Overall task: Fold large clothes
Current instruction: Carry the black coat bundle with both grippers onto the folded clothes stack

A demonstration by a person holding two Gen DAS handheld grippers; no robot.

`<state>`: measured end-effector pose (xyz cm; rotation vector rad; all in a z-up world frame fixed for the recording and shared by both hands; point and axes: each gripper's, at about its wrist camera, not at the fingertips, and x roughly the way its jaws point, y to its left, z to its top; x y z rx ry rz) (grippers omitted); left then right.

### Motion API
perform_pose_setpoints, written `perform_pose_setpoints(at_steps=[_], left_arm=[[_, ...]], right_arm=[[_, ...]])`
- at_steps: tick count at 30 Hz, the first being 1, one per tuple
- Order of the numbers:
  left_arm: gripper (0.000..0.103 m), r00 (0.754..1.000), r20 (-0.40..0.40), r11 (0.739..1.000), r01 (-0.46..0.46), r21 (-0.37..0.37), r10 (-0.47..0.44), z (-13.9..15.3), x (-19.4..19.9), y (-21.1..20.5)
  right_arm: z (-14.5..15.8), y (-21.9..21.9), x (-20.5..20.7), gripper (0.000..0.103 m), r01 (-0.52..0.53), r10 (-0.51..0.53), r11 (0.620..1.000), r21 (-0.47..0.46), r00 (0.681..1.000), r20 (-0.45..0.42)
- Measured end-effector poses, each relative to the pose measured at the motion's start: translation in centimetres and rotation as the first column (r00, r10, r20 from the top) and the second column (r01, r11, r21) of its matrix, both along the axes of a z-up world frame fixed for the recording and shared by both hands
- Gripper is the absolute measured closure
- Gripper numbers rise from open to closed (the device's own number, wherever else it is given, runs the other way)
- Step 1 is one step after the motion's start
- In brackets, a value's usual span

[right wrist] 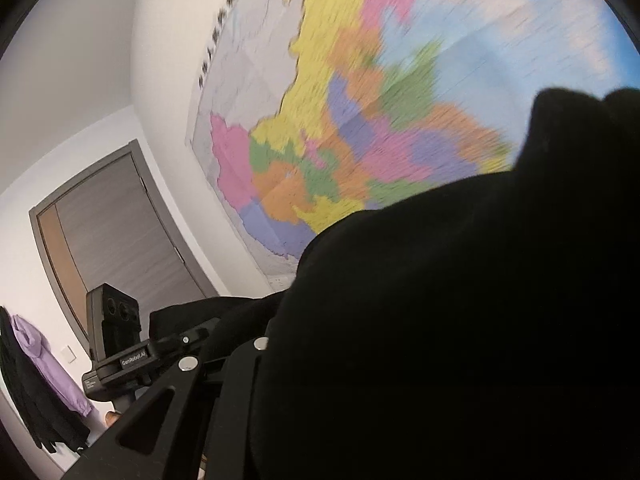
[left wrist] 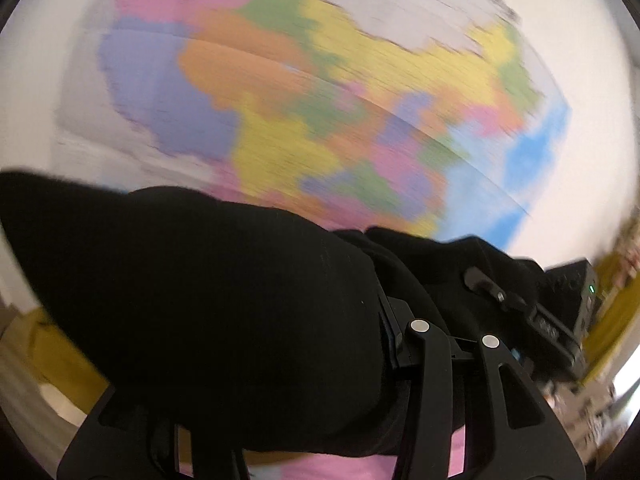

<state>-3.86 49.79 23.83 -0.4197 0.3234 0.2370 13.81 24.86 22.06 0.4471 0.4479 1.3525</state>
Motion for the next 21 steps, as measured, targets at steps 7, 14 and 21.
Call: perform_pose_setpoints(at_steps=[7, 14, 21], left_arm=[[0.060, 0.988, 0.053, 0.989, -0.146, 0.013, 0.145, -1.5, -2.0, 9.5], [0.059, 0.963, -0.105, 0.956, -0.261, -0.137, 0.248, -15.4, -3.7, 18.7], [0.042, 0.963, -0.108, 0.943, -0.264, -0.204, 0.247, -20.2, -7.4, 19.5]], right_arm=[[-2.7, 10.7, 0.2, 0.086, -0.084, 0.083, 0.996, -0.007, 0.995, -0.046], [-15.0, 18.6, -1.5, 0.084, -0.220, 0.177, 0.931, -0.291, 0.970, -0.168], [-17.5, 14.8, -2.7, 0.059, -0.314, 0.261, 0.898, -0.308, 0.944, -0.203]])
